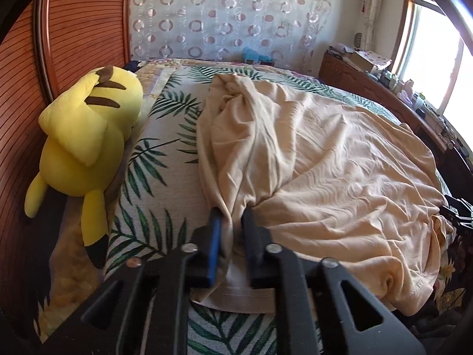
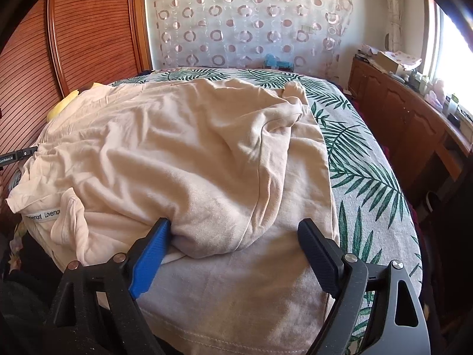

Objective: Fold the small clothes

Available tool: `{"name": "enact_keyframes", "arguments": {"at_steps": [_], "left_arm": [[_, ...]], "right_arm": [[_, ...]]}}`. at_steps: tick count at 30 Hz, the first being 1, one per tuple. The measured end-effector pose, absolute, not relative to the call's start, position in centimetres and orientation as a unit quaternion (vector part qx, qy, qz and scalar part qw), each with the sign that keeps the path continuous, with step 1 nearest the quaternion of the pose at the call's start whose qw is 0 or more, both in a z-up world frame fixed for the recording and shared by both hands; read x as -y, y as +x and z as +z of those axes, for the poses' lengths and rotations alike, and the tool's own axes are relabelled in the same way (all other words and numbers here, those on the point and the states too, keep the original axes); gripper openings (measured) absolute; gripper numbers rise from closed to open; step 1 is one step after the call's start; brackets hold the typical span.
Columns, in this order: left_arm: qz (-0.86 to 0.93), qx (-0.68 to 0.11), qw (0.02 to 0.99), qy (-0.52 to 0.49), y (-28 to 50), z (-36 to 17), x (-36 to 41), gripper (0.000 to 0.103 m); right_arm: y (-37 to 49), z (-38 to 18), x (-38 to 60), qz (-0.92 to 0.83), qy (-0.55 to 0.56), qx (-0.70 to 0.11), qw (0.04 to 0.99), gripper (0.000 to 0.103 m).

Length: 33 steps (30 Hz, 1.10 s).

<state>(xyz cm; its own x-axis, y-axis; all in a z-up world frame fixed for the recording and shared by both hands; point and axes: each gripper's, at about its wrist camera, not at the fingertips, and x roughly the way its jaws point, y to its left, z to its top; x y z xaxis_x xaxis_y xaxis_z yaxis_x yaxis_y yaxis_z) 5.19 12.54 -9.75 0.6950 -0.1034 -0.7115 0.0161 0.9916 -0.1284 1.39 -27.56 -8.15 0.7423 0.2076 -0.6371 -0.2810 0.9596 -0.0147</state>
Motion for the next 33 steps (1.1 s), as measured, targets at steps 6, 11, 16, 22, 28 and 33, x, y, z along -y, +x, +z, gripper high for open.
{"name": "enact_keyframes", "arguments": {"at_steps": [6, 11, 16, 22, 28, 33], "left_arm": [[-0.057, -0.353, 0.932, -0.057, 4.9, -7.2, -10.8, 0.007], [-0.116, -0.316, 0.941, -0.045, 5.2, -3.0, -6.7, 0.007], [-0.201, -0.297, 0.933, -0.031, 6.9, 0.2, -0.4, 0.007], [-0.300, -0.307, 0.903, 0.007, 9.0, 2.5, 7.9, 0.006], [-0.363, -0.288, 0.885, 0.041, 8.3, 5.1, 14.1, 0.006], [-0.365, -0.302, 0.878, 0.063, 8.6, 5.0, 16.6, 0.007]], "right_arm": [[1.0, -8.0, 28.4, 0.138, -0.044, -0.334, 0.931, 0.088], [0.4, -7.3, 29.9, 0.137, -0.029, -0.332, 0.933, 0.088], [-0.6, -6.1, 31.5, 0.127, -0.015, -0.315, 0.940, 0.088], [-2.0, -5.1, 33.2, 0.113, -0.007, -0.303, 0.946, 0.088], [-3.4, -4.4, 35.9, 0.093, 0.014, -0.291, 0.952, 0.088], [-4.1, -3.9, 37.3, 0.080, 0.025, -0.285, 0.955, 0.088]]}}
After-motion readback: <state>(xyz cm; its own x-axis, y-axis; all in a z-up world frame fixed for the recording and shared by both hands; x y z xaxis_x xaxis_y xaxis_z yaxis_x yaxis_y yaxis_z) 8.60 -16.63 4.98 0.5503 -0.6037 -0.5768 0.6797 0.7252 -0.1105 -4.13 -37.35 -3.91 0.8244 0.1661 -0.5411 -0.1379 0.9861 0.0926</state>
